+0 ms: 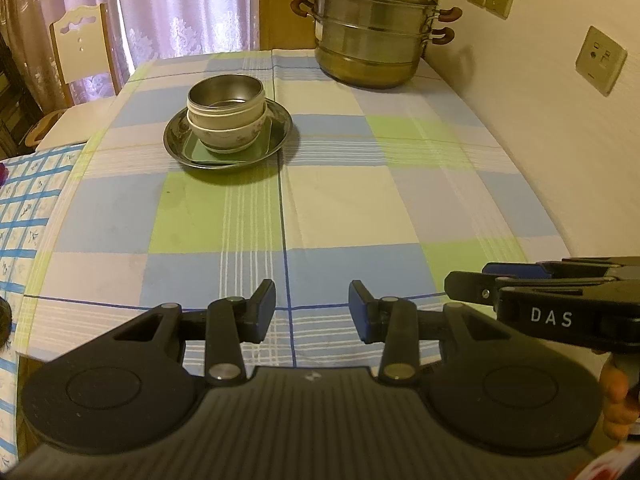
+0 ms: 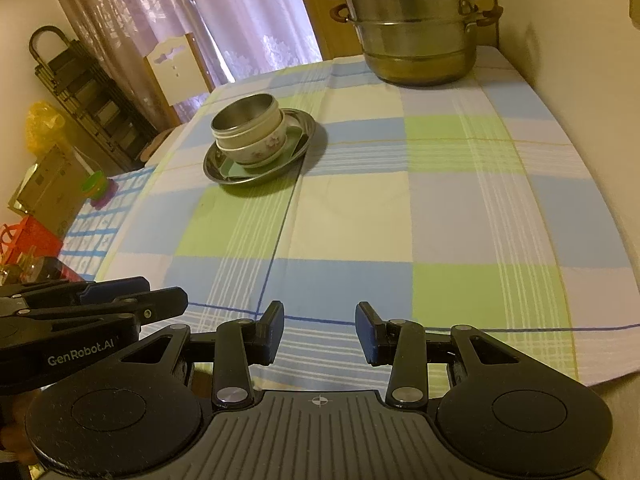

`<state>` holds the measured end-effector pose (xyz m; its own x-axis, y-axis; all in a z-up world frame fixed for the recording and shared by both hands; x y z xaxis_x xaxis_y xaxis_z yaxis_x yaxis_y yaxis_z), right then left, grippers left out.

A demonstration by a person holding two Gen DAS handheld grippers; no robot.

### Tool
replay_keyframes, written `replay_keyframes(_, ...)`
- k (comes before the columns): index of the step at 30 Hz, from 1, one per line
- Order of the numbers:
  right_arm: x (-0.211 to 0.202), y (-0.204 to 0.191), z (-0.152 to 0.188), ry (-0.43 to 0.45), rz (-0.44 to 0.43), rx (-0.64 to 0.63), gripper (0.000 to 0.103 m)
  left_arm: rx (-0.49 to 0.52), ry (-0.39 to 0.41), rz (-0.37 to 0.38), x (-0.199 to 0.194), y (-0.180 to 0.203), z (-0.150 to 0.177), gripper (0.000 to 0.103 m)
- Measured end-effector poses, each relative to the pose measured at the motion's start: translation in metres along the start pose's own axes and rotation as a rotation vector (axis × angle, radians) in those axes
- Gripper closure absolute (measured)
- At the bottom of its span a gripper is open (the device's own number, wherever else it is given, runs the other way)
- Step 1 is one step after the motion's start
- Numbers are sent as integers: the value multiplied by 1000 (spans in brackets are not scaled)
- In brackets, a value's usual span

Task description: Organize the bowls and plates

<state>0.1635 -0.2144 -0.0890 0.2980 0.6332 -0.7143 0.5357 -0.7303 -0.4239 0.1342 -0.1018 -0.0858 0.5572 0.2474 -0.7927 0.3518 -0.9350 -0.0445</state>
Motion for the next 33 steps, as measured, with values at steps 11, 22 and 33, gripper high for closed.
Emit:
replay_keyframes(11, -5, 1, 1, 9, 1, -3, 63, 10, 6, 9, -6, 7, 4, 66)
replay_keyframes(22, -7, 4, 2, 9, 3, -1, 63, 13, 8, 17, -7, 10, 4, 66)
replay_keyframes(33, -7, 4, 2, 8, 3, -2, 63, 12, 7, 18, -7, 11, 4, 66)
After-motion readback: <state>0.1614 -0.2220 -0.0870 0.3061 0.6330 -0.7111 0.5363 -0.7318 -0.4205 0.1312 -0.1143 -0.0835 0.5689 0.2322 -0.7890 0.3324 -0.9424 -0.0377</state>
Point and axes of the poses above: each gripper's, at about its wrist camera, not at the fingertips, and x roughly the way its jaws point, y to its right, z to its underside, the point moved 10 cm from there along x, roughly the way its jaws point, and after that the axes turned 8 degrees about -z, right-handed, at the moved point
